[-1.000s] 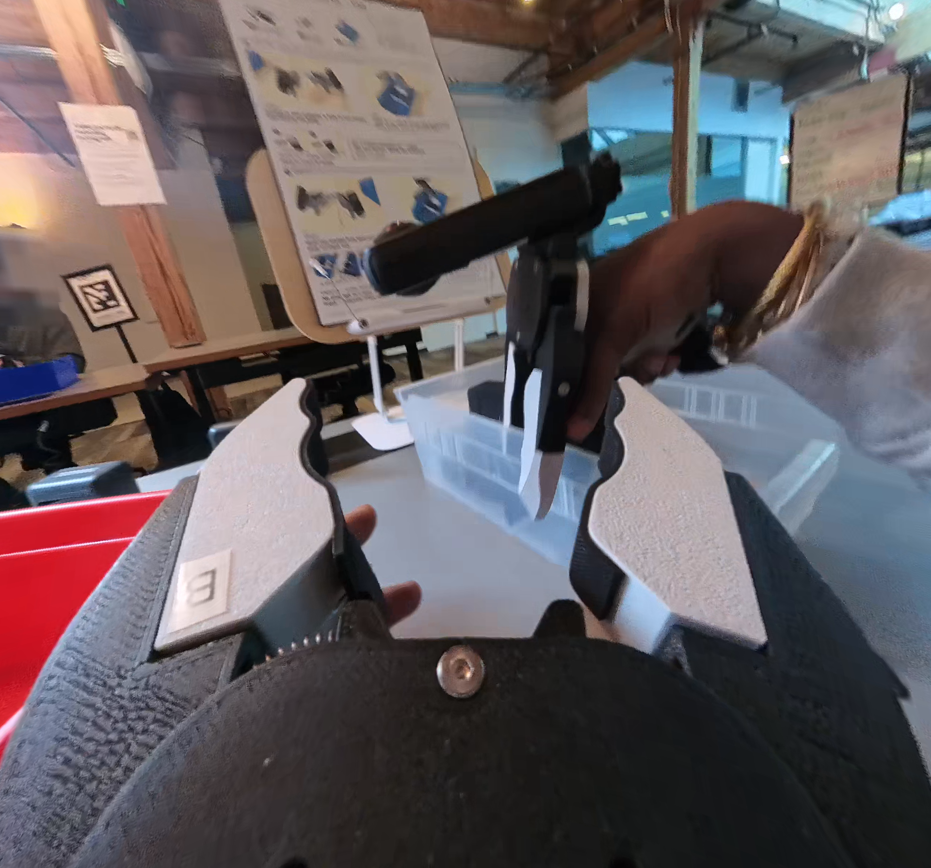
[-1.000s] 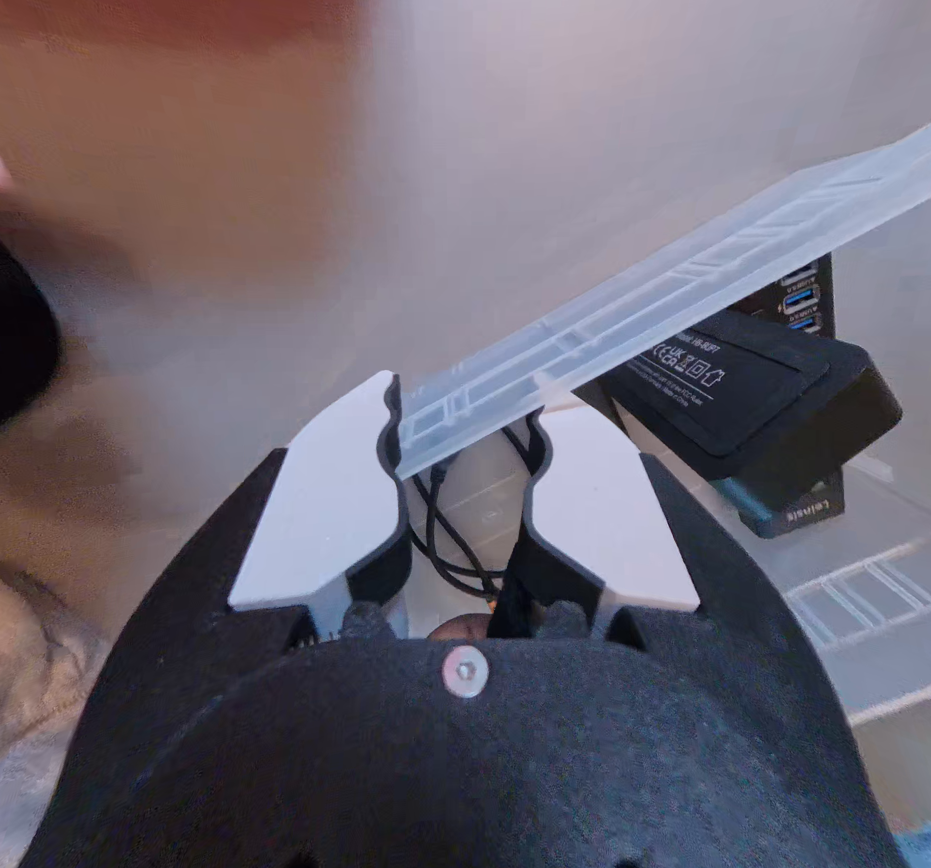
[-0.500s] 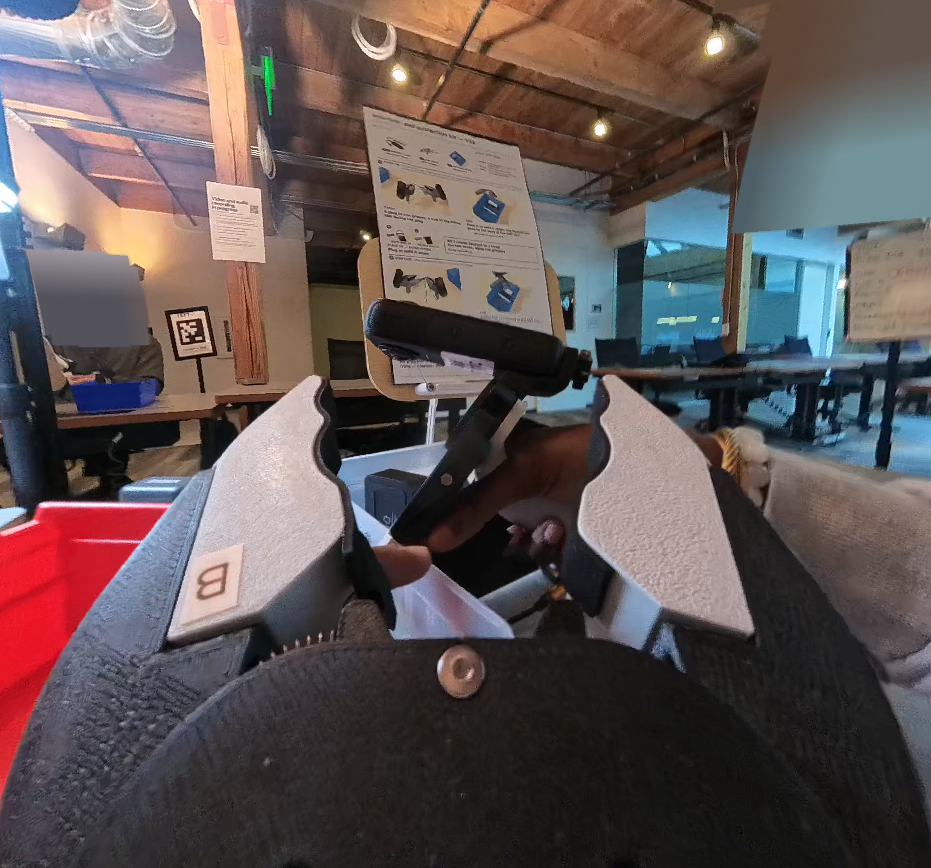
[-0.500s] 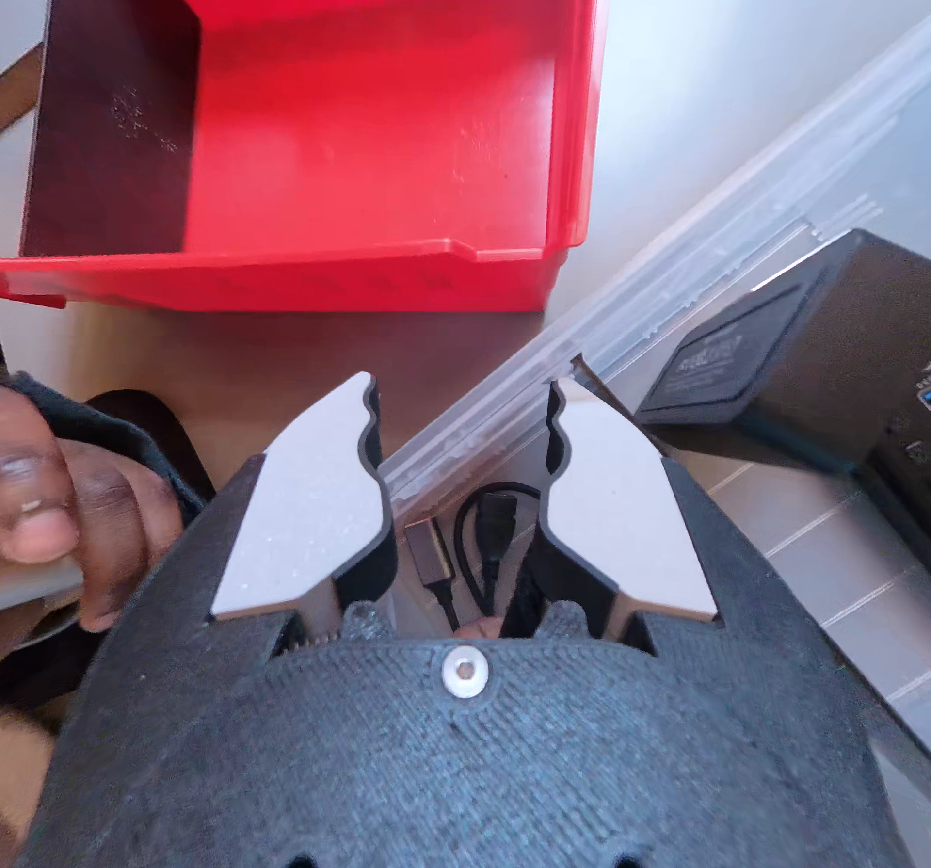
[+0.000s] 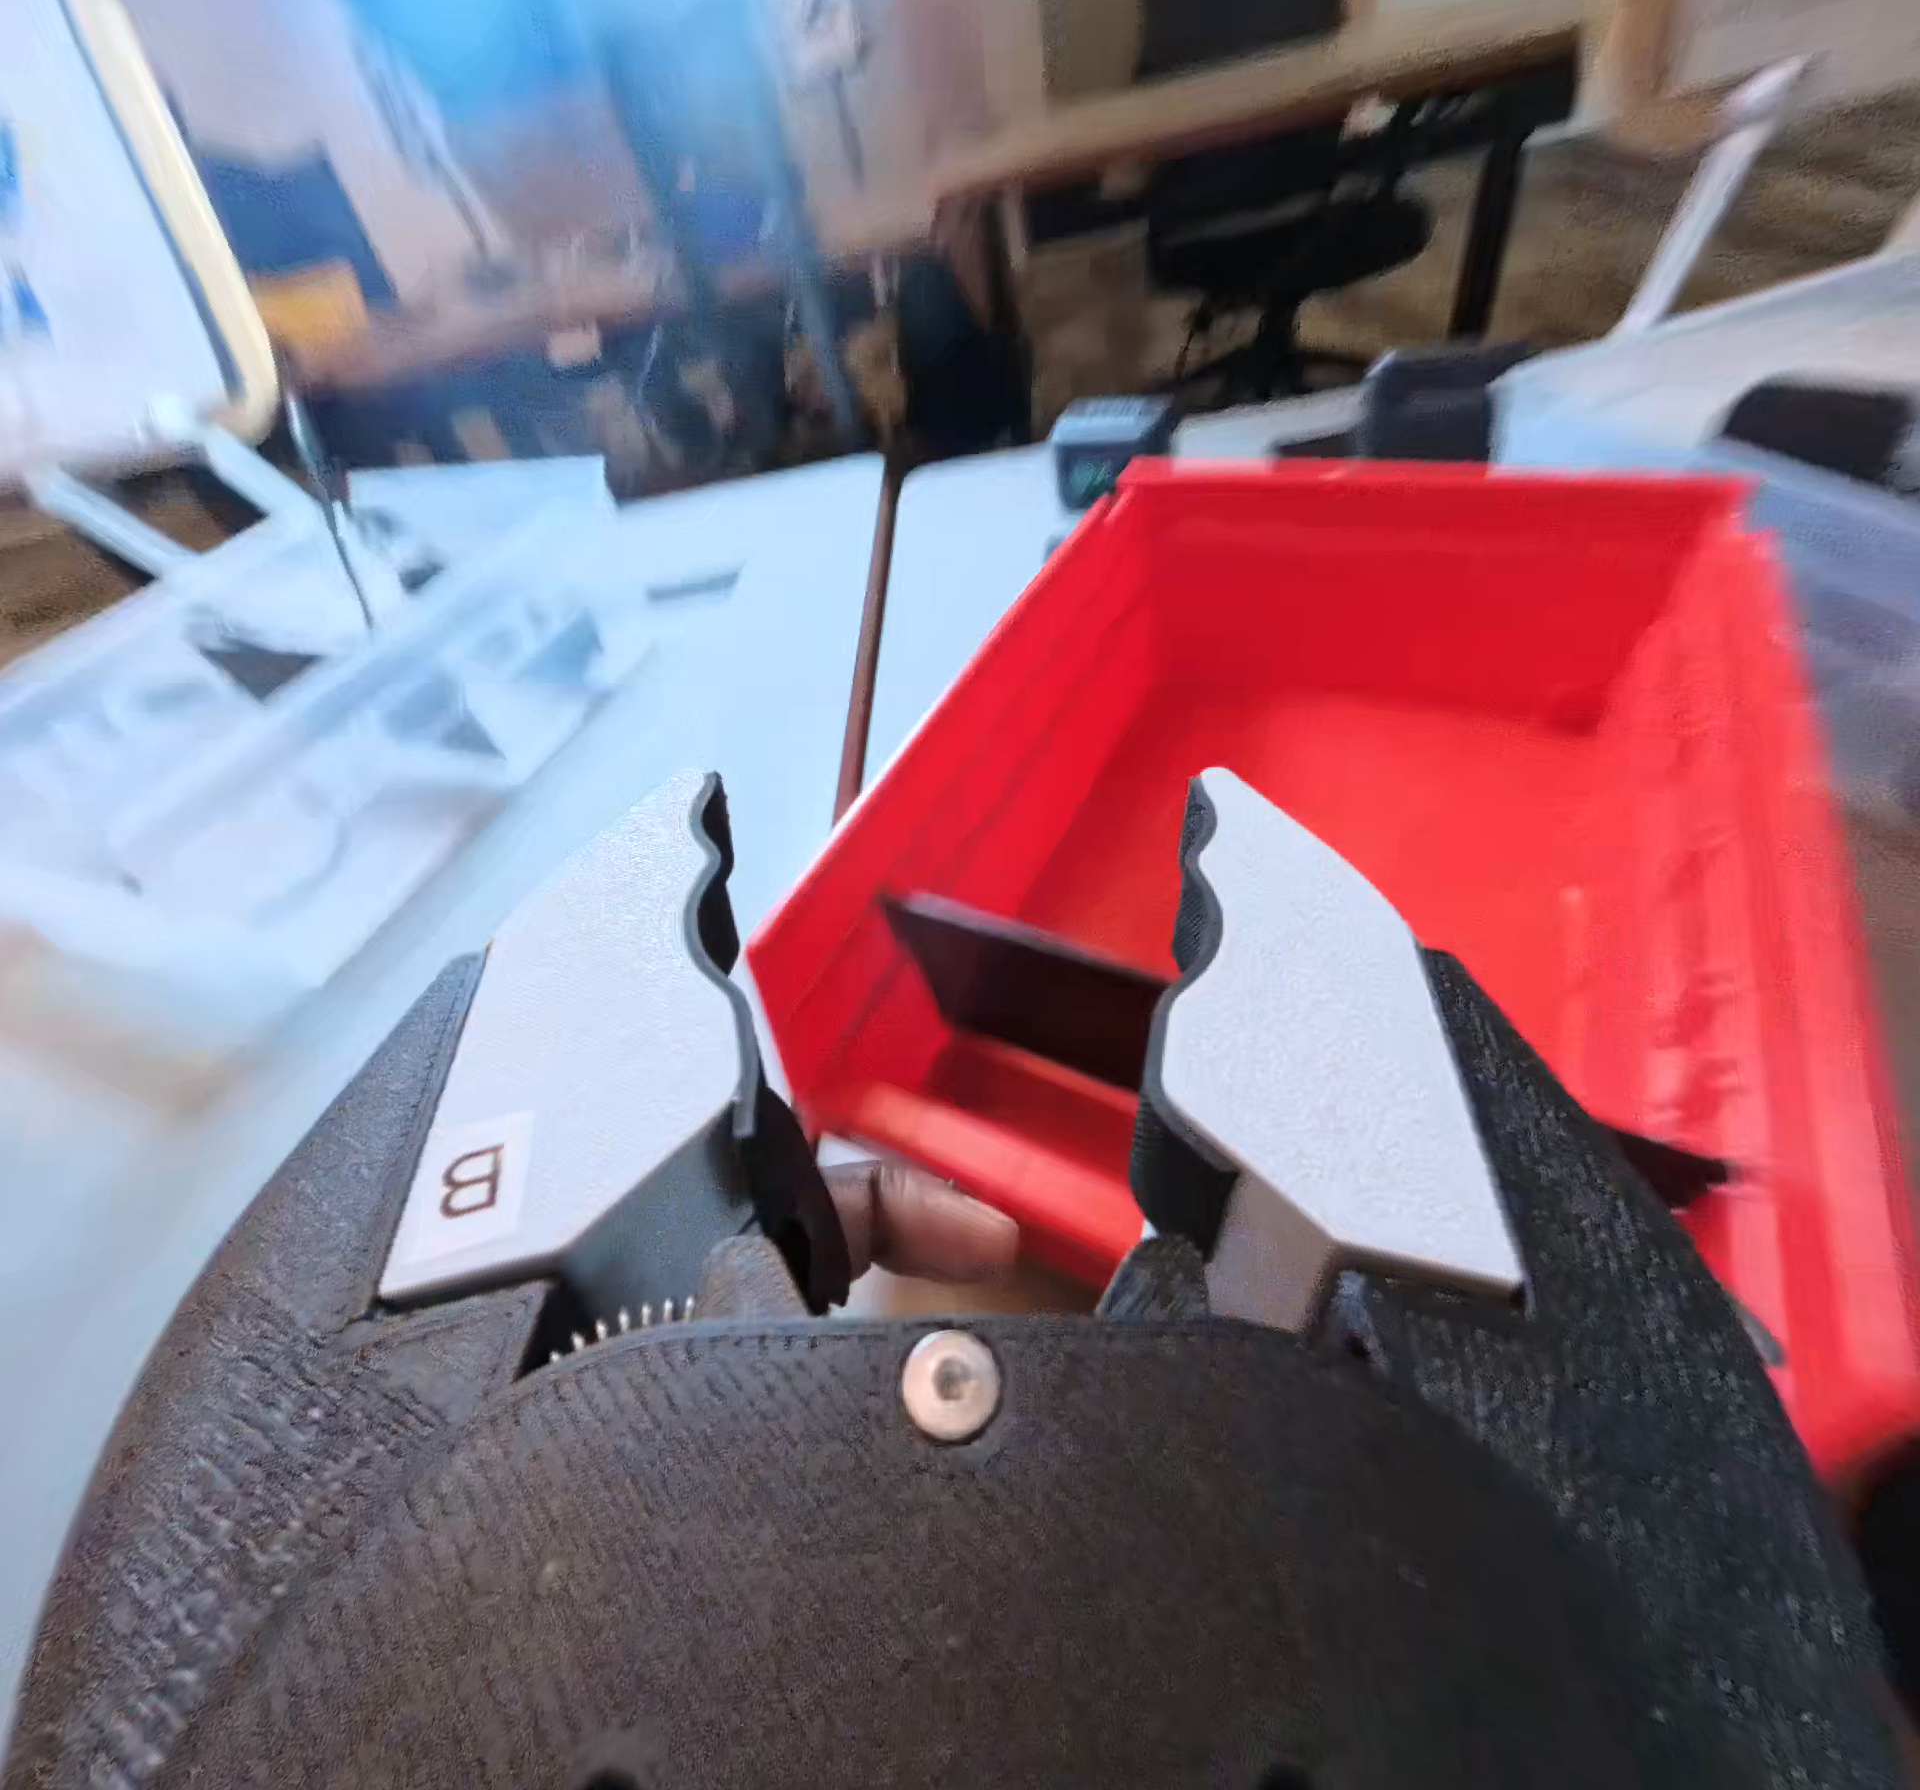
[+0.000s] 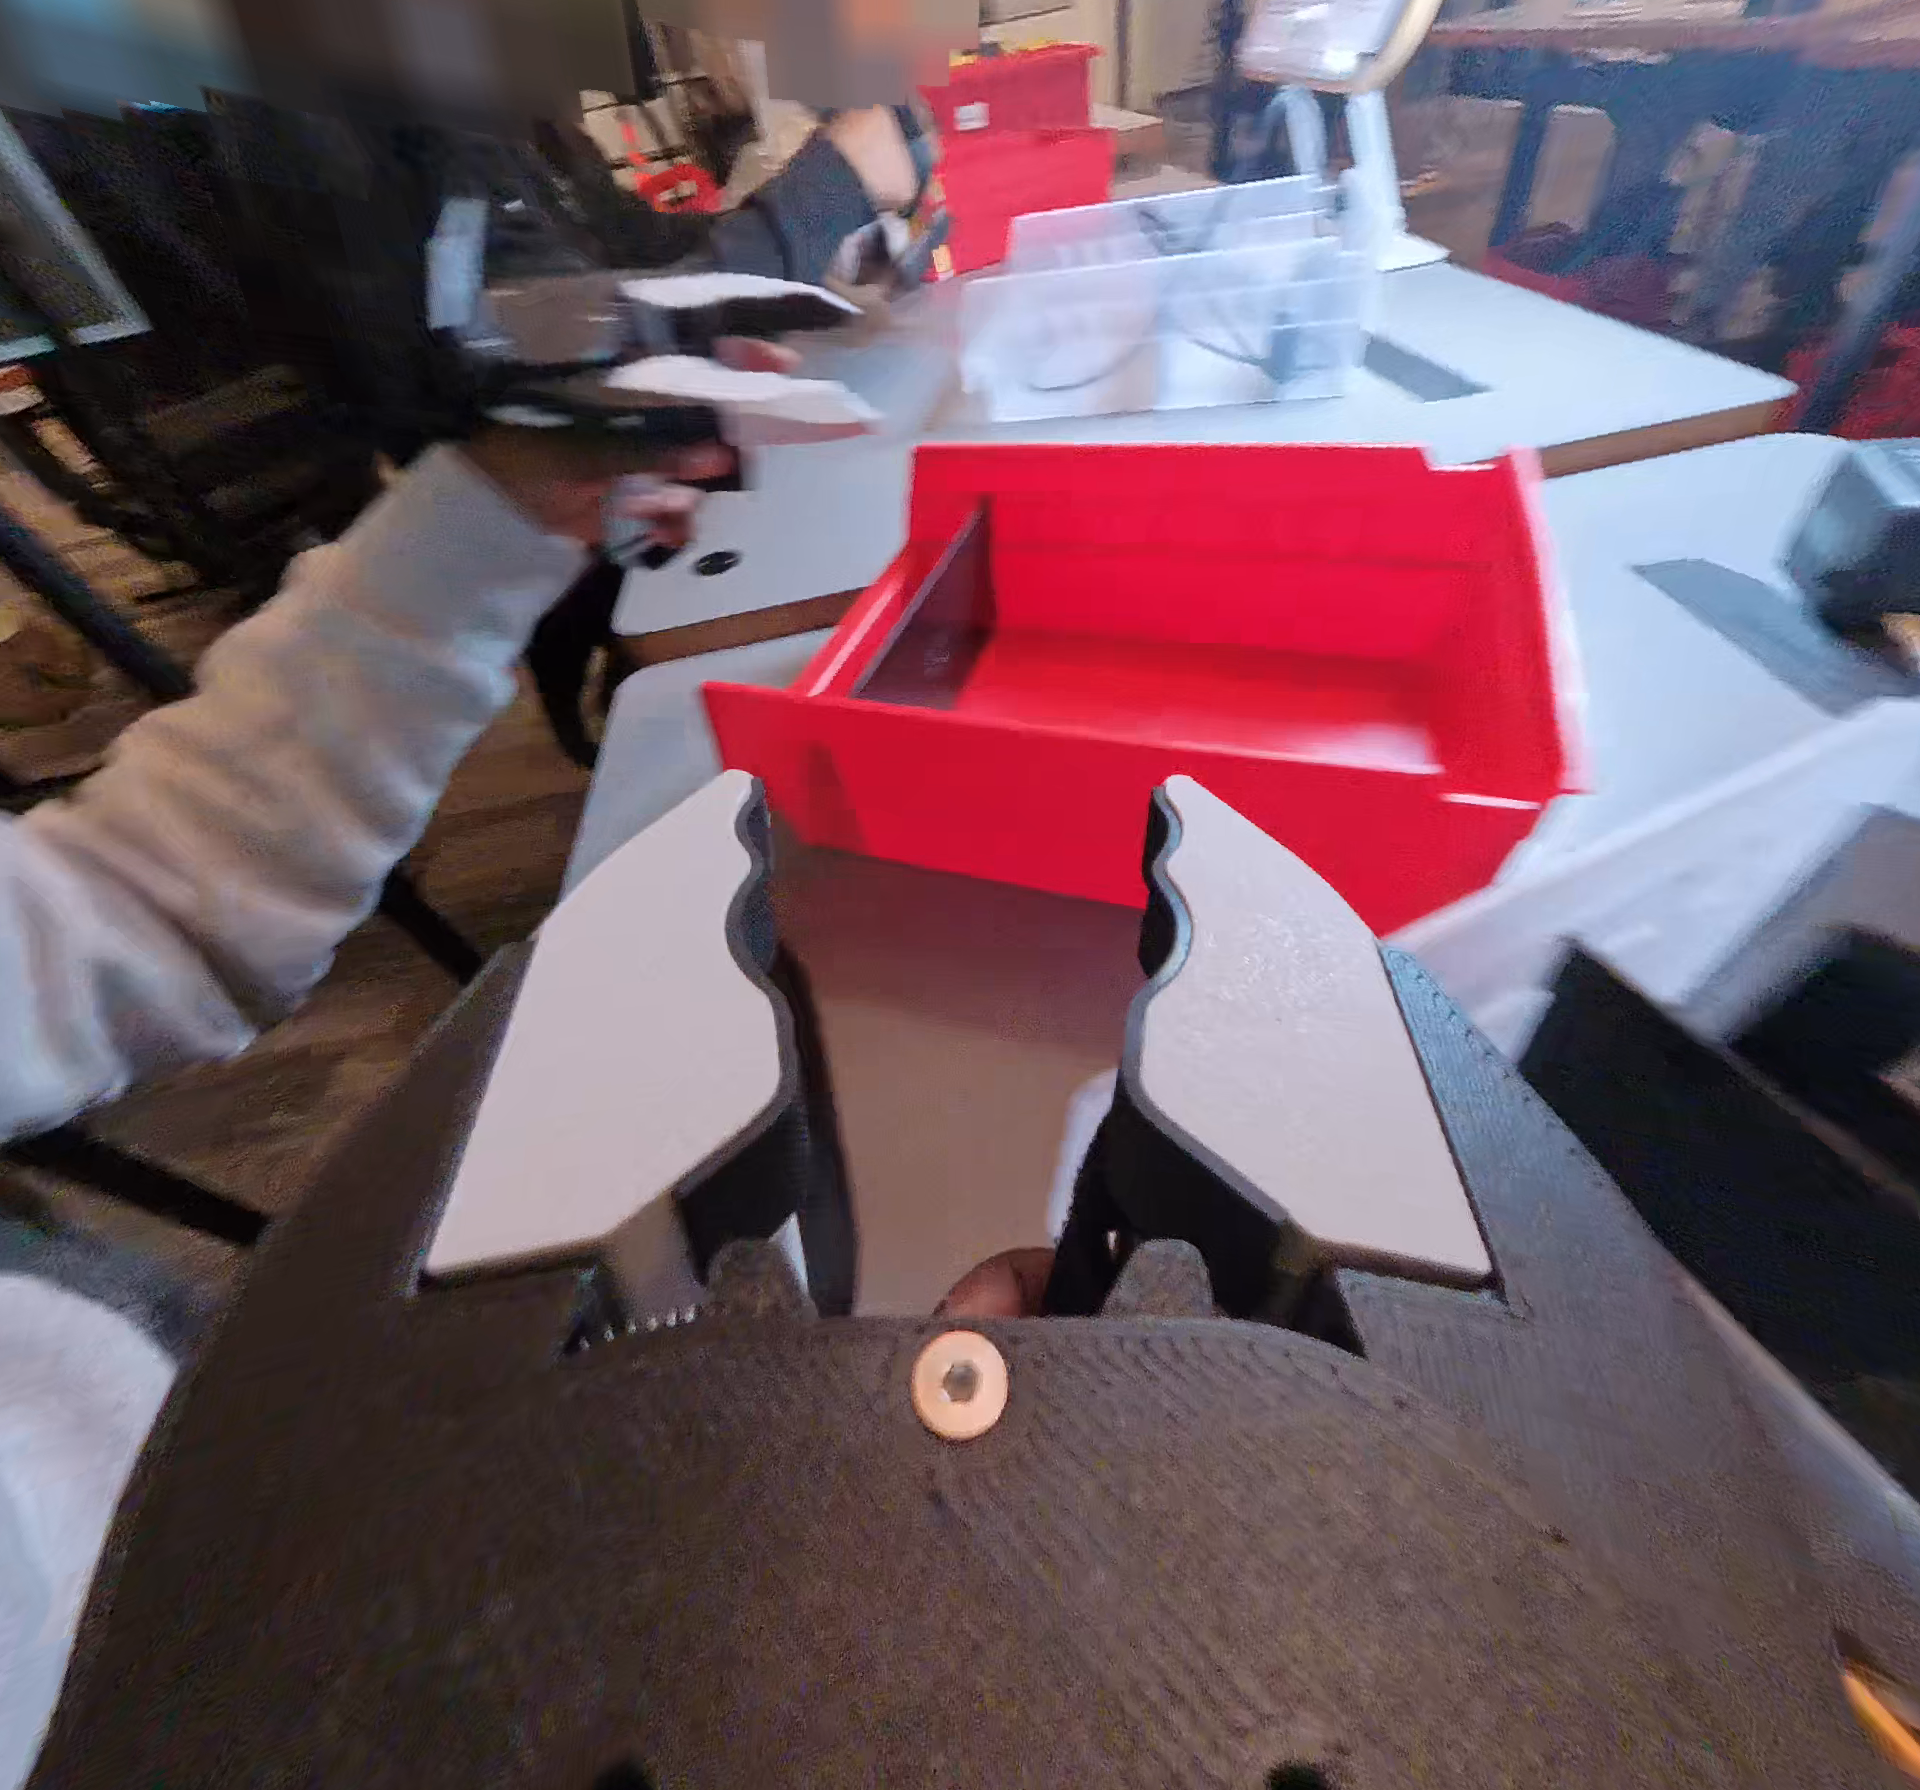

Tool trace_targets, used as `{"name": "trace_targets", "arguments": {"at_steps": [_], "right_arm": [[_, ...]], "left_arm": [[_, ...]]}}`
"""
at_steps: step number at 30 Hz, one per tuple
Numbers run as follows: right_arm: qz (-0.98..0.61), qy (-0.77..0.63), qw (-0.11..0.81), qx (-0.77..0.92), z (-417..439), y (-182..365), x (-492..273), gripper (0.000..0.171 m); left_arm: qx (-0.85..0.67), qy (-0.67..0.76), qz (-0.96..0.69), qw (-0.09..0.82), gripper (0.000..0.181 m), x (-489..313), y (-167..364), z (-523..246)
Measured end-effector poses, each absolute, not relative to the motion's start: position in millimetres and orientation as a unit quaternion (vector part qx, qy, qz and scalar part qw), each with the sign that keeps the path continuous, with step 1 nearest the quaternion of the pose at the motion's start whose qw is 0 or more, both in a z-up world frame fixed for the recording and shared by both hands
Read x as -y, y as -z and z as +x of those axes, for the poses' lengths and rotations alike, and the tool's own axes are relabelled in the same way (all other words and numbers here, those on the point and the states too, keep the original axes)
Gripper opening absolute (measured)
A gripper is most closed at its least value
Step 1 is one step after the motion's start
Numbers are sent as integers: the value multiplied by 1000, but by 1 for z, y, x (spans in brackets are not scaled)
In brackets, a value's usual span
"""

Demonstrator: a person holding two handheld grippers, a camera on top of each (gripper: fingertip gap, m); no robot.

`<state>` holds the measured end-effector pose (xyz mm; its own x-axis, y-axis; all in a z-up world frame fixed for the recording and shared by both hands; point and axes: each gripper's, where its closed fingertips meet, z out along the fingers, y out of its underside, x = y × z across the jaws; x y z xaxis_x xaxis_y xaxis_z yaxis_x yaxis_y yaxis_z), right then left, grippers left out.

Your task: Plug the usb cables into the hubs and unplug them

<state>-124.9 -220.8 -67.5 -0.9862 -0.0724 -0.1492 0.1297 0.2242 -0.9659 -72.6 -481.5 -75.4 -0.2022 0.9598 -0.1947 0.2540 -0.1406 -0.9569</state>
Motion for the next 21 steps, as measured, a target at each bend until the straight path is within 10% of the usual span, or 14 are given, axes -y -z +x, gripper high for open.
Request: {"name": "trace_targets", "arguments": {"at_steps": [8, 18, 21], "right_arm": [[-48, 534, 108, -837, -50, 143, 246, 77], [31, 570, -9, -821, -67, 167, 280, 75], [34, 574, -48, -817, -75, 162, 284, 66]], "left_arm": [[630, -373, -573, 368, 39, 510, 157, -65], [526, -469, -639, 309, 64, 463, 178, -49], [553, -474, -619, 295, 26, 463, 182, -59]]}}
